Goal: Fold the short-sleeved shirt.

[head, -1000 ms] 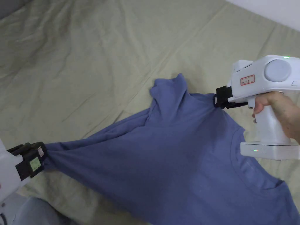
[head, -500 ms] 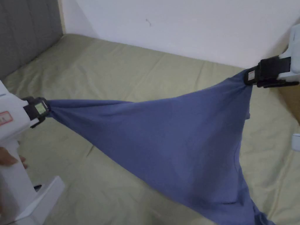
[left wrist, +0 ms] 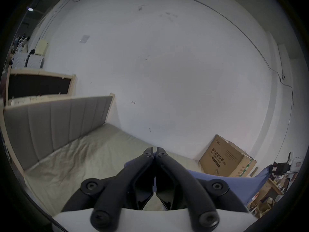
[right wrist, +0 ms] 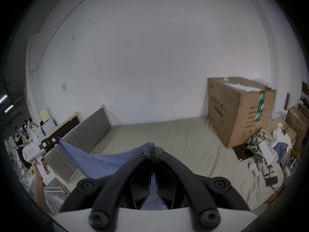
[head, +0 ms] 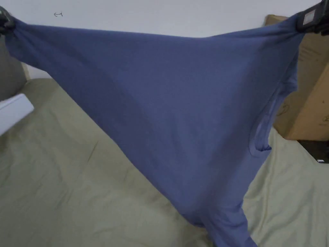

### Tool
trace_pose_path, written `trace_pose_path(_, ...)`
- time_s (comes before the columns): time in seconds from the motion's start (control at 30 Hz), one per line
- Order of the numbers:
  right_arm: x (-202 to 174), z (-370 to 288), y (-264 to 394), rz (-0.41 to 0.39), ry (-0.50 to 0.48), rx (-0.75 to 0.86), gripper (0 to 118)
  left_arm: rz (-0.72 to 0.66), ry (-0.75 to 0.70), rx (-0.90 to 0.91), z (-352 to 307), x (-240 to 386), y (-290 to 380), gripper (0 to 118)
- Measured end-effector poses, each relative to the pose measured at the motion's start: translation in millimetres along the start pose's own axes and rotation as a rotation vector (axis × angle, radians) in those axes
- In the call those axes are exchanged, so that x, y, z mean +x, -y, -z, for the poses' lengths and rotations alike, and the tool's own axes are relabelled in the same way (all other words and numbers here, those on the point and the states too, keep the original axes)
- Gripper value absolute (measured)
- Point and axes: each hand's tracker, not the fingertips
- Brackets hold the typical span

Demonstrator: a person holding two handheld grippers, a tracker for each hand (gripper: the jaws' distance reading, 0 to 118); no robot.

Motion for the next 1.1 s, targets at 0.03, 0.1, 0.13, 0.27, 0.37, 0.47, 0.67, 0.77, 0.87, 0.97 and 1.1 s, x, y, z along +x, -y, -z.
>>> trace_pose_path(0.03, -3, 0, -8, -0.016, 0.016, 0.016, 2, 0.014, 0.001, 0.001, 7, 5, -10, 0)
trace_pose_path(0.1, -24, 2, -23, -0.036, 0.059, 0.05, 2, 0.027, -0.01, 0.005, 25, 18, -33, 0)
trace_pose_path(0.13, -27, 7, -31, -0.042, 0.069, 0.059, 2, 0.039, -0.023, 0.008, 34, 24, -42, 0)
trace_pose_path(0.27, -45, 38, -69, -0.074, 0.148, 0.113, 2, 0.146, -0.109, 0.034, 73, 52, -75, 0)
trace_pose_path(0.37, -56, 72, -98, -0.11, 0.212, 0.155, 2, 0.178, -0.137, 0.062, 103, 71, -96, 0)
trace_pose_path(0.47, -61, 110, -126, -0.117, 0.257, 0.203, 2, 0.26, -0.189, 0.103, 138, 86, -116, 0)
trace_pose_path(0.67, -68, 185, -175, -0.134, 0.329, 0.293, 2, 0.316, -0.243, 0.164, 215, 107, -148, 0)
trace_pose_path(0.77, -70, 219, -191, -0.148, 0.366, 0.332, 2, 0.354, -0.267, 0.19, 250, 116, -149, 0)
trace_pose_path(0.87, -65, 253, -205, -0.153, 0.405, 0.372, 2, 0.38, -0.275, 0.215, 282, 122, -145, 0)
trace_pose_path(0.97, -58, 281, -207, -0.147, 0.428, 0.406, 2, 0.396, -0.281, 0.25, 307, 125, -132, 0)
trace_pose_path(1.1, -50, 307, -187, -0.129, 0.453, 0.428, 2, 0.395, -0.284, 0.276, 336, 120, -108, 0)
